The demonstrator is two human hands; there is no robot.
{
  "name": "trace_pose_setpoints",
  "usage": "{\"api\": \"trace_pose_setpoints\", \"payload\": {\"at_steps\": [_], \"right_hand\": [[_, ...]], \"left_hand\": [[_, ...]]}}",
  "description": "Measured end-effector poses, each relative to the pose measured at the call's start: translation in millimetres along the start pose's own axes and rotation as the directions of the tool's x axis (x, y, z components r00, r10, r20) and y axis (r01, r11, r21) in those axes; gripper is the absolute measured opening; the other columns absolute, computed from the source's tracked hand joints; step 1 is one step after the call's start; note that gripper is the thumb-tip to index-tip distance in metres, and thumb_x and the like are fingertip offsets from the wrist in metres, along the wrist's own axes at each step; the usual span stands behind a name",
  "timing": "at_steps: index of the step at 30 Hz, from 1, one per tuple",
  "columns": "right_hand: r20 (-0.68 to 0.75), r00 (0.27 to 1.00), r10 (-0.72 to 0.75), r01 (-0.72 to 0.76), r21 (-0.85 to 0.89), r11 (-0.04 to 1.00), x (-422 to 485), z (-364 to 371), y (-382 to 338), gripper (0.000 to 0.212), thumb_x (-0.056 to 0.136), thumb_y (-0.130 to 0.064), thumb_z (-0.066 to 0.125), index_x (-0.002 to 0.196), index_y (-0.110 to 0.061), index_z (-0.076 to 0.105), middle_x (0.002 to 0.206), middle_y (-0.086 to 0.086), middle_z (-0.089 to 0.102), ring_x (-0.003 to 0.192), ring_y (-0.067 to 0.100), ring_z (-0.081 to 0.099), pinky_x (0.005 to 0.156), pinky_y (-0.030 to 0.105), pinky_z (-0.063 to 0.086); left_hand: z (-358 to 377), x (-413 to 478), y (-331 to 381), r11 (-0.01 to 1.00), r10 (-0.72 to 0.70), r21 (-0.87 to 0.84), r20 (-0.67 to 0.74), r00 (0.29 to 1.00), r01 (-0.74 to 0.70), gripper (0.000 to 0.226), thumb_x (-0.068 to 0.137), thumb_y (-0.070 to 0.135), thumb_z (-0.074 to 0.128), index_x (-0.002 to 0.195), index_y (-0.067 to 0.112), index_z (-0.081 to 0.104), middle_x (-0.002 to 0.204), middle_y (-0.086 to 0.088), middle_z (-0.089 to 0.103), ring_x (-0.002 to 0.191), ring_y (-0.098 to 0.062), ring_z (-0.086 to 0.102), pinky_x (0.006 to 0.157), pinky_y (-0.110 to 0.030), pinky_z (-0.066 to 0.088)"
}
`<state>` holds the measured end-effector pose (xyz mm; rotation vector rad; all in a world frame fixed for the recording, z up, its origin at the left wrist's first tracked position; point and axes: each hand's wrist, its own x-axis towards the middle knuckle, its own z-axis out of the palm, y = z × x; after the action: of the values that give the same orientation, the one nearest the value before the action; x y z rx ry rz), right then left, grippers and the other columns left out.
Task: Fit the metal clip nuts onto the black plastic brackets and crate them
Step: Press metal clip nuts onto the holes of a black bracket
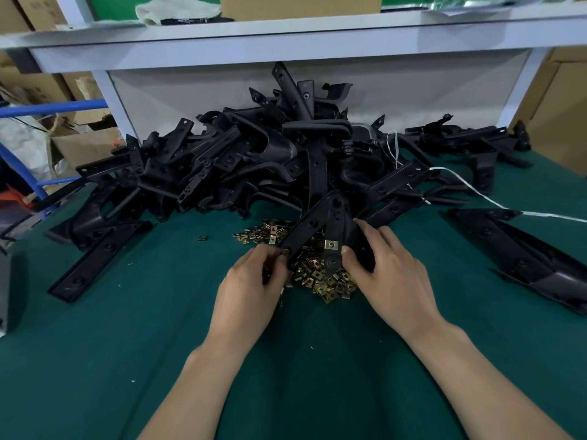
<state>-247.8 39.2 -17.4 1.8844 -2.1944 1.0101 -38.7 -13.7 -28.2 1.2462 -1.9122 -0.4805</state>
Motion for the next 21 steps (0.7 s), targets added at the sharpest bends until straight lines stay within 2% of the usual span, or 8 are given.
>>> {"api": "trace_pose_setpoints", "payload": {"at_steps": [3,5,7,9,12,15,21], "right_hand": [[0.003,1.000,0.001,-0.001,-0.004,1.000,0,1,0,0.055,0.098,-0.057,0.041,0.145,-0.029,0.044,0.105,-0.016,0.048,0.075,0.008,0.053,0.059,0.033,0.050],[0.006,1.000,-0.002,0.002,-0.008,1.000,0,1,0,0.055,0.098,-0.057,0.041,0.145,-0.029,0.044,0.105,-0.016,0.047,0.073,0.005,0.049,0.058,0.031,0.049],[0.014,1.000,-0.004,0.004,-0.008,1.000,0,1,0,0.056,0.098,-0.057,0.041,0.146,-0.029,0.044,0.106,-0.016,0.047,0.074,0.005,0.050,0.059,0.033,0.050],[0.020,1.000,-0.012,0.012,-0.008,1.000,0,1,0,0.056,0.098,-0.057,0.040,0.146,-0.029,0.043,0.106,-0.015,0.048,0.075,0.008,0.054,0.060,0.035,0.052],[0.029,0.999,-0.020,0.020,-0.017,1.000,0,1,0,0.056,0.098,-0.057,0.040,0.146,-0.028,0.042,0.107,-0.014,0.048,0.077,0.011,0.058,0.060,0.038,0.053],[0.032,0.999,-0.022,0.023,-0.027,0.999,0,2,0,0.055,0.098,-0.057,0.040,0.146,-0.029,0.042,0.106,-0.014,0.047,0.076,0.014,0.059,0.060,0.038,0.053],[0.029,0.999,-0.027,0.028,-0.033,0.999,0,4,0,0.053,0.099,-0.057,0.040,0.145,-0.031,0.040,0.105,-0.015,0.046,0.075,0.014,0.058,0.059,0.038,0.052]], "left_hand": [[-1,1,0,0.998,-0.009,-0.065,-0.053,0.999,0.006,0.005,0.097,0.030,0.059,0.098,0.031,0.064,0.092,0.018,0.063,0.091,-0.005,0.061,0.076,-0.031,0.052],[-2,1,5,0.994,-0.032,-0.105,-0.099,0.995,0.022,0.009,0.095,0.031,0.061,0.094,0.039,0.059,0.095,0.020,0.063,0.097,-0.003,0.060,0.083,-0.023,0.049],[-4,1,11,0.993,-0.009,-0.117,-0.154,0.988,-0.009,0.021,0.094,0.028,0.064,0.089,0.044,0.051,0.099,0.022,0.064,0.101,-0.002,0.060,0.086,-0.012,0.044],[-6,1,16,0.977,-0.021,-0.210,-0.180,0.983,-0.018,0.024,0.093,0.021,0.067,0.085,0.038,0.052,0.101,0.023,0.067,0.101,-0.001,0.064,0.082,-0.010,0.046],[-6,1,20,0.924,-0.092,-0.380,-0.128,0.988,0.038,0.014,0.093,0.021,0.070,0.087,0.027,0.059,0.096,0.020,0.071,0.091,0.000,0.067,0.074,-0.012,0.050],[-7,0,27,0.861,-0.145,-0.496,-0.032,0.989,0.111,0.010,0.094,0.022,0.071,0.091,0.029,0.065,0.086,0.010,0.071,0.077,-0.002,0.064,0.068,-0.011,0.047],[-11,0,34,0.755,-0.158,-0.634,0.071,0.985,0.167,0.013,0.095,0.020,0.069,0.099,0.031,0.072,0.096,0.005,0.075,0.090,-0.009,0.070,0.078,-0.013,0.051]]}}
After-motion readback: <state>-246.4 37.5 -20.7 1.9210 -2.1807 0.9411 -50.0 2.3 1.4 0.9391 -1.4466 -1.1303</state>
